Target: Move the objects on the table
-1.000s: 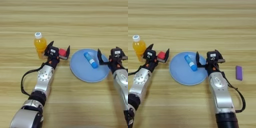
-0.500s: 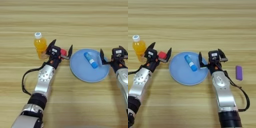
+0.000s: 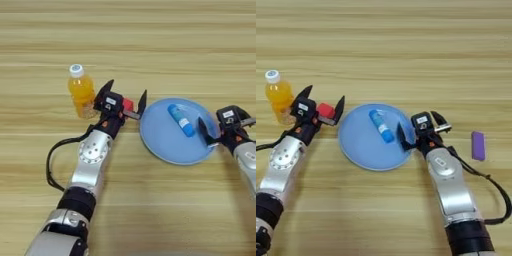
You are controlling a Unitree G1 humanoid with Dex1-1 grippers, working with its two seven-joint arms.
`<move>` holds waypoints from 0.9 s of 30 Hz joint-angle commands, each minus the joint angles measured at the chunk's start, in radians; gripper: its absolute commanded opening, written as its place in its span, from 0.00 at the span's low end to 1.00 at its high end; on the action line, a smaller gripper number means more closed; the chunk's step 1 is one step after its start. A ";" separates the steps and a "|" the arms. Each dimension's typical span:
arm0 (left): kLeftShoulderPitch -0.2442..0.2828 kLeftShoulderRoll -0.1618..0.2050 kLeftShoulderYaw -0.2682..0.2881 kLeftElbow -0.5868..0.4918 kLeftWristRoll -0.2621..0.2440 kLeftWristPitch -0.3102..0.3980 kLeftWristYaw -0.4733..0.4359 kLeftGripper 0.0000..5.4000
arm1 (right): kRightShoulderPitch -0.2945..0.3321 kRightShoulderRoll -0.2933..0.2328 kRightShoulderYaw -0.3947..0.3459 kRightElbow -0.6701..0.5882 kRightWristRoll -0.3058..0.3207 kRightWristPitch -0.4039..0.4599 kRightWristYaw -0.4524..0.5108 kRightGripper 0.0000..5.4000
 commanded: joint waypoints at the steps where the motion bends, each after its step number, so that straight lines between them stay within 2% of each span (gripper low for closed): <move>1: 0.006 -0.002 -0.002 0.005 0.005 0.012 0.008 1.00 | -0.019 -0.001 0.030 0.029 -0.020 0.009 0.014 0.99; 8: 0.008 -0.007 -0.003 0.011 0.006 0.012 0.014 1.00 | -0.024 -0.001 0.067 0.009 -0.042 0.020 0.029 0.99; 14: 0.005 -0.008 0.000 0.020 0.007 0.011 0.018 1.00 | 0.000 -0.001 0.096 -0.053 -0.059 0.036 0.043 0.99; 27: -0.001 -0.009 -0.001 0.033 0.008 0.004 0.024 1.00 | 0.018 -0.022 0.171 -0.157 -0.108 0.126 0.104 0.99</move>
